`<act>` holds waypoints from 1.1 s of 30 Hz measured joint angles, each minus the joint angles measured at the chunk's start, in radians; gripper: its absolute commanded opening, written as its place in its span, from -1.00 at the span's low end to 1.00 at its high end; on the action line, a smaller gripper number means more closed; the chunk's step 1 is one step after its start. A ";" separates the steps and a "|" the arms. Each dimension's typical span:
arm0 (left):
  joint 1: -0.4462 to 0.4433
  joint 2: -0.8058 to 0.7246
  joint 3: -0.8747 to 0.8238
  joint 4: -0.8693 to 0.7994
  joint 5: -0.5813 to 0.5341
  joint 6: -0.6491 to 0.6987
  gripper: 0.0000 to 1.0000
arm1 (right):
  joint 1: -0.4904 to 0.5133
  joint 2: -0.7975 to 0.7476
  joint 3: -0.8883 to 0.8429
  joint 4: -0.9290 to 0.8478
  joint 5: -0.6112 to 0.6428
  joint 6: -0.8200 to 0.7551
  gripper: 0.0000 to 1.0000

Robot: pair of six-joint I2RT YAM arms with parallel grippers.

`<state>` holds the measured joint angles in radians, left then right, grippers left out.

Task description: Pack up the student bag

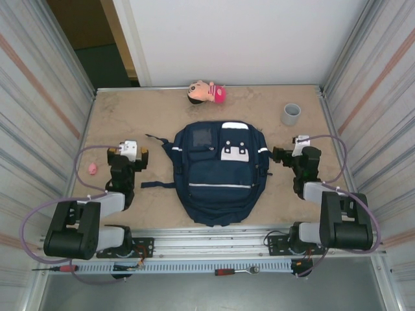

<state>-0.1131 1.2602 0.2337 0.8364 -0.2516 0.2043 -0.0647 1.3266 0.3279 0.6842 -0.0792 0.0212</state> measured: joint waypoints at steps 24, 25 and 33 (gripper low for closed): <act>0.069 0.261 0.144 -0.008 0.147 -0.150 0.97 | -0.001 0.218 0.065 0.134 0.000 0.046 0.97; 0.069 0.261 0.144 -0.011 0.147 -0.150 0.97 | -0.001 0.218 0.065 0.131 0.000 0.047 0.97; 0.069 0.261 0.144 -0.026 0.147 -0.150 0.97 | -0.001 0.218 0.065 0.130 0.000 0.050 0.98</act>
<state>-0.0444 1.5215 0.3779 0.8108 -0.1043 0.0544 -0.0658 1.5448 0.3931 0.8139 -0.0795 0.0708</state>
